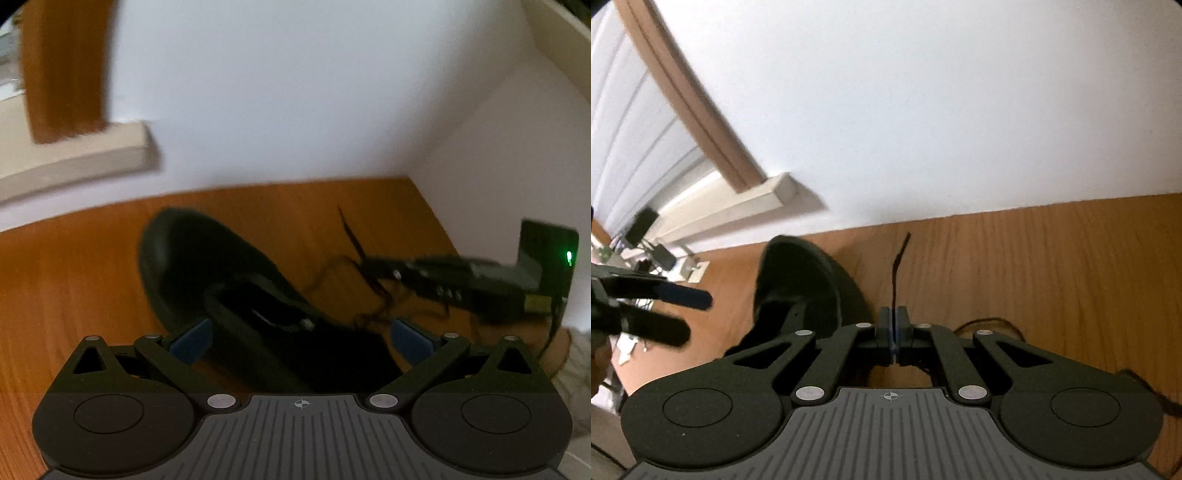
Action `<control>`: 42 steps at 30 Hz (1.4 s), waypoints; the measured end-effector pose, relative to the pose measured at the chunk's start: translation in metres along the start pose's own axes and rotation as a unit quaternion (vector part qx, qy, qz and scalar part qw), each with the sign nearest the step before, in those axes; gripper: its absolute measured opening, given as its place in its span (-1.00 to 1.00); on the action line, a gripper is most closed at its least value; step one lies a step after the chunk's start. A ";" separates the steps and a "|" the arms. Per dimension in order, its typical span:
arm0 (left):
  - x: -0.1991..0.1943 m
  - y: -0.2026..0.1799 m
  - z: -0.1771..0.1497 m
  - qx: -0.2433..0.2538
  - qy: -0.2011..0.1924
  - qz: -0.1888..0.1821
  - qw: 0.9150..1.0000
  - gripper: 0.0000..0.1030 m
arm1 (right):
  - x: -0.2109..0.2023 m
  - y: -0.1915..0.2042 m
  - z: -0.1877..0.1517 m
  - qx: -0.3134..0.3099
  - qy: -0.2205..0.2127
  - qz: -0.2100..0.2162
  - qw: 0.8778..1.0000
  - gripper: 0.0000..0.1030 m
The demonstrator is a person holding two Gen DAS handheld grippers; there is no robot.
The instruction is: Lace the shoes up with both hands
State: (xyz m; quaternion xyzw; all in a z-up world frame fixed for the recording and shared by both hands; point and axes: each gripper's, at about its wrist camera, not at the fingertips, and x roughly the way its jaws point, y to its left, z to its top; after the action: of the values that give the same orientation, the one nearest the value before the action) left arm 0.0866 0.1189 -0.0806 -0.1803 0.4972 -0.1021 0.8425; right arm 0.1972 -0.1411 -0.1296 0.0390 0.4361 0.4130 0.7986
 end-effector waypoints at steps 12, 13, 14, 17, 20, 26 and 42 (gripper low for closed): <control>0.044 -0.008 -0.040 -0.001 0.112 0.090 0.990 0.93 | -0.019 0.013 -0.017 -0.004 -0.016 0.015 1.000 -0.93; 0.046 -0.007 -0.043 -0.002 0.113 0.097 0.989 0.93 | -0.021 0.015 -0.019 -0.005 -0.016 0.016 1.000 -0.93; 0.046 -0.006 -0.045 -0.002 0.113 0.103 0.988 0.93 | -0.022 0.016 -0.021 -0.006 -0.016 0.017 1.000 -0.93; 0.041 -0.003 -0.044 0.012 0.105 0.124 0.987 0.94 | -0.025 0.019 -0.029 -0.006 -0.012 0.020 1.000 -0.93; 0.030 0.001 -0.039 0.017 0.088 0.147 0.985 0.94 | -0.028 0.020 -0.038 -0.001 -0.009 0.026 1.000 -0.93; 0.014 0.021 -0.026 0.026 0.071 0.195 0.978 0.94 | -0.029 0.030 -0.050 0.001 -0.002 0.048 0.999 -0.93; -0.032 -0.007 0.000 -0.065 -0.028 -0.001 0.998 1.00 | -0.053 0.049 -0.040 -0.008 -0.037 0.110 0.993 -0.93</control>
State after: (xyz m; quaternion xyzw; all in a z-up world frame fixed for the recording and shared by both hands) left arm 0.0710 0.1238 -0.0524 -0.2376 0.4790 -0.0655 0.8425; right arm 0.1228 -0.1579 -0.0989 0.0953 0.3959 0.5000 0.7643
